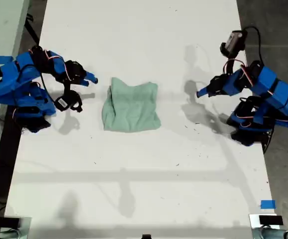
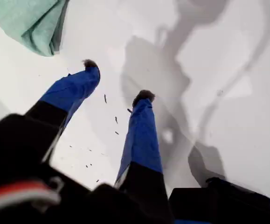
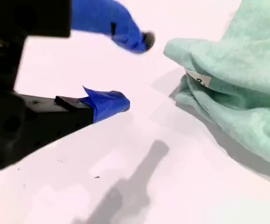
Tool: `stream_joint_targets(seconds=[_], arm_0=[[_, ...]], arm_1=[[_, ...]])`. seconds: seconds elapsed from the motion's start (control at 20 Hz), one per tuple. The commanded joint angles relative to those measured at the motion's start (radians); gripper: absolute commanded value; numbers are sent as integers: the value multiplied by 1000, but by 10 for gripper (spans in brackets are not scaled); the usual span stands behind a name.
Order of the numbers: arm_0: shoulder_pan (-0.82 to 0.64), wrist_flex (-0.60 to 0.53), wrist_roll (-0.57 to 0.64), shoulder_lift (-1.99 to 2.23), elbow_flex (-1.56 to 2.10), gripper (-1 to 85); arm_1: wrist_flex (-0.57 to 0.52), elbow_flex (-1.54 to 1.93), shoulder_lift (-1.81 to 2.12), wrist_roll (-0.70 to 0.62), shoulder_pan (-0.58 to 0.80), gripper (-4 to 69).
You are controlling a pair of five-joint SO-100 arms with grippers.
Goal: Fold tshirt
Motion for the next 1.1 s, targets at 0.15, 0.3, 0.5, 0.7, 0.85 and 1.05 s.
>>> stream_joint_targets(seconds=[0.15,0.3,0.5,0.7,0.85,1.05], arm_0=[[212,-190,-190,207,296,1],[310,-256,-275,276,407,1],[390,-377,-331,342,546,1],[416,-244,-420,793,735,1],[413,-78,-356,1138,729,48],[575,-75,-331,1141,733,72]], arm_1=[[-114,241,202,262,-192,88],[-163,411,354,393,-258,-19],[-34,641,801,525,-337,-17],[-43,644,762,618,-353,-13],[-63,652,795,735,-382,2],[-66,653,811,314,-367,15]])
